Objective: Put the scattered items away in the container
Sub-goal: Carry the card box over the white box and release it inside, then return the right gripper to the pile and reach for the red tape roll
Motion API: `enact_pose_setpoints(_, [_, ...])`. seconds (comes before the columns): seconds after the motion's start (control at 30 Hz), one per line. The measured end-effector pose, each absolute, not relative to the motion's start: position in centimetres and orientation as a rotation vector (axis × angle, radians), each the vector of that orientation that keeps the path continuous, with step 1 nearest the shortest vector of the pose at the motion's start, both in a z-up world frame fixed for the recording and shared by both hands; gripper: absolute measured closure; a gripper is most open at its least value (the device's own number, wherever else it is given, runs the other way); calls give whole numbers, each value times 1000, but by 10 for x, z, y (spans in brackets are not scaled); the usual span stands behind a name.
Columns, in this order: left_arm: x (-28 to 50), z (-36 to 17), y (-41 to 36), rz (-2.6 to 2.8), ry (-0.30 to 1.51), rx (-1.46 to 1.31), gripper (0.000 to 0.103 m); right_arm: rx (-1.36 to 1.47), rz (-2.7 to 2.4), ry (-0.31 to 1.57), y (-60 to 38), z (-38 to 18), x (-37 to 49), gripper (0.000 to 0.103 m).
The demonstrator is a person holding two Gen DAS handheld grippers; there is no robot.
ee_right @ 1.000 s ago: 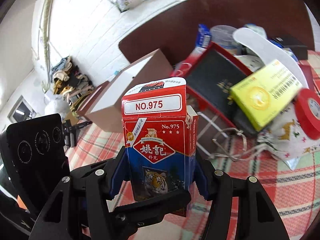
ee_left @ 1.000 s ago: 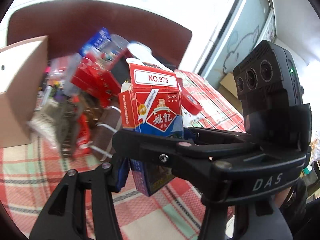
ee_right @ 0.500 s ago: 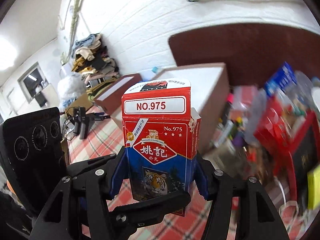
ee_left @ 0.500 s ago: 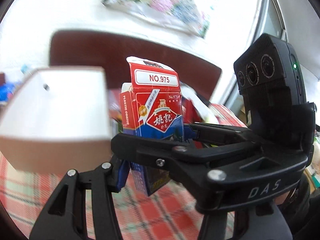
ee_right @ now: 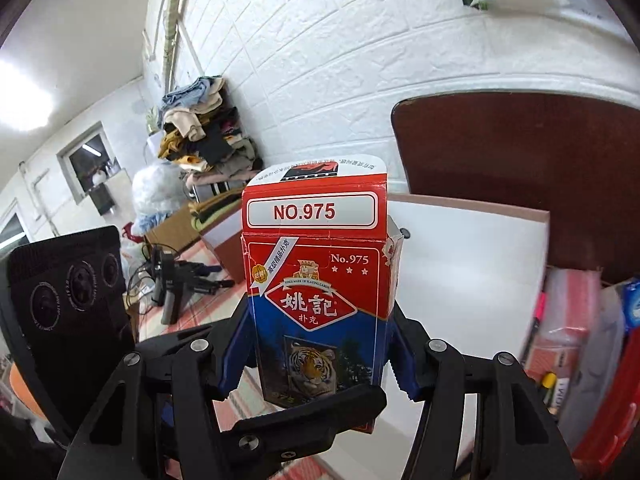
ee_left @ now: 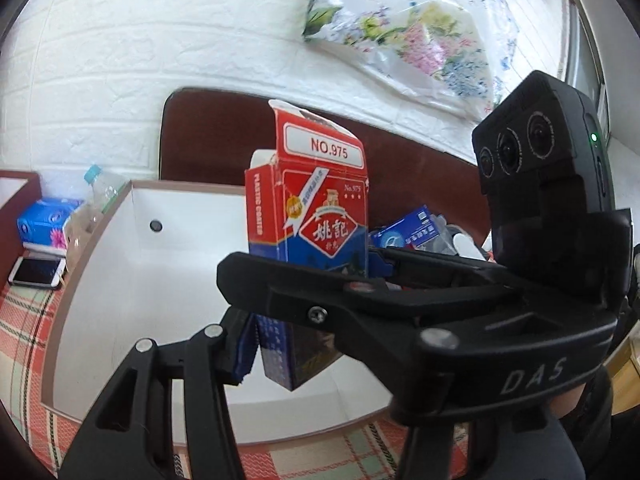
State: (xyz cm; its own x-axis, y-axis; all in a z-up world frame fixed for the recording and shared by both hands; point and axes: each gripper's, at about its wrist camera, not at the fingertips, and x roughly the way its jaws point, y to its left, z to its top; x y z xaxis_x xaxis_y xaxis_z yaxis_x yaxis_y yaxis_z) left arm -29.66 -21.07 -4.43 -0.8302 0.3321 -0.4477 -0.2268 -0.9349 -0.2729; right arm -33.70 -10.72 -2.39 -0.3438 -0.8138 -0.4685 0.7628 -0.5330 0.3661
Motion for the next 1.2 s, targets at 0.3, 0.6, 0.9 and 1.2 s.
enact_pose_setpoints(0.3, [-296,-60,-212,2812,-302,-758,0,779,-2077,-169,-94,-41,-344,0])
enact_pose_setpoints(0.6, [-275,-60,-181,2735,-309,-788,0,785,-2195,-262,-12,-31,-294,0])
enact_pose_setpoints(0.9, [-234,-54,-113,2623,-332,-805,0,847,-2319,-397,98,-35,-235,0])
enact_pose_setpoints(1.2, [-190,-69,-46,2532,-302,-892,0,941,-2392,-640,195,-54,-178,0])
